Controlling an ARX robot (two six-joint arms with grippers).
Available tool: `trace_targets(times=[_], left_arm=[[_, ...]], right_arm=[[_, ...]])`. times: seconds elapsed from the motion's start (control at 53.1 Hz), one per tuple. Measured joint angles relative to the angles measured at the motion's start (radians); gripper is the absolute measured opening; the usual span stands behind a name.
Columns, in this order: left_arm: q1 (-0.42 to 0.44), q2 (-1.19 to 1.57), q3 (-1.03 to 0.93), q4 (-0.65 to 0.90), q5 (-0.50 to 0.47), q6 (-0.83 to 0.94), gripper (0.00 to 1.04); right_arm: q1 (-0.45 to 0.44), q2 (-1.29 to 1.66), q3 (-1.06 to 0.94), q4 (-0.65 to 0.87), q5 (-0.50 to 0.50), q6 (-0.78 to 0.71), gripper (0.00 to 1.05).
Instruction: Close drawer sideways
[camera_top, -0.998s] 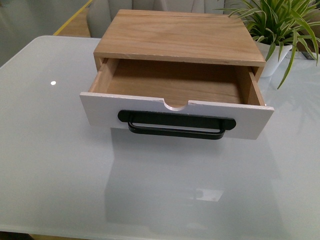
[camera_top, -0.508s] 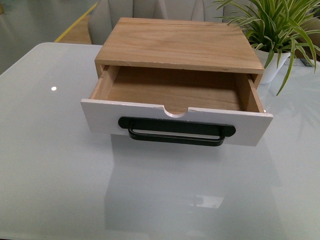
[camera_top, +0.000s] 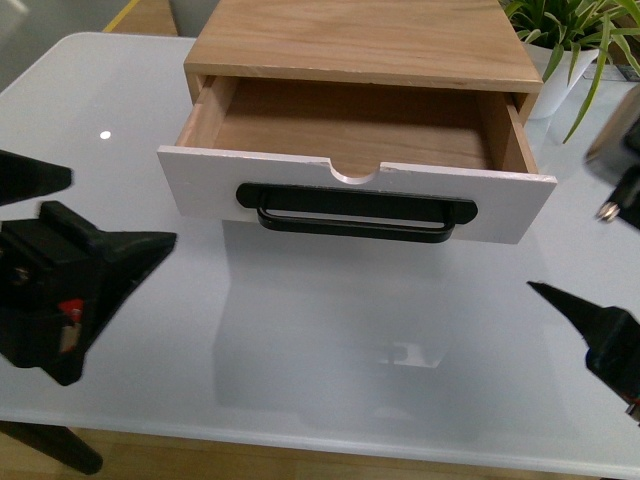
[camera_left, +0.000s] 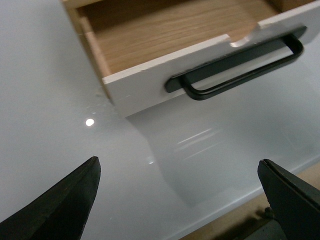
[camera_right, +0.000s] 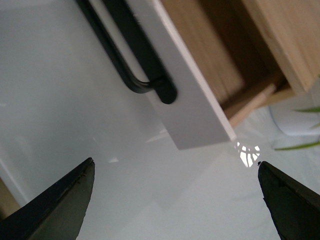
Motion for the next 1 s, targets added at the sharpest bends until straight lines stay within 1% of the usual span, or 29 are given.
trace_targets(times=[0.075, 0.169, 0.358, 0.565, 0.715, 0.998], left_arm=[[-0.010, 0.079, 0.031, 0.022, 0.028, 0.034, 0.96], [-0.022, 0.180, 0.077, 0.046, 0.056, 0.087, 0.96], [-0.053, 0.307, 0.140, 0.101, 0.089, 0.126, 0.96], [-0.087, 0.383, 0.190, 0.133, 0.135, 0.167, 0.96], [-0.109, 0.424, 0.217, 0.135, 0.183, 0.239, 0.96], [-0.129, 0.473, 0.255, 0.134, 0.232, 0.316, 0.96]], right_arm=[[0.020, 0.057, 0.039, -0.031, -0.025, -0.069, 0.96], [0.045, 0.129, 0.090, -0.071, -0.046, -0.200, 0.96], [0.075, 0.213, 0.143, -0.092, -0.068, -0.329, 0.96], [0.103, 0.251, 0.160, -0.103, -0.083, -0.379, 0.96], [0.118, 0.272, 0.168, -0.107, -0.094, -0.404, 0.96], [0.121, 0.321, 0.183, -0.100, -0.107, -0.424, 0.96]])
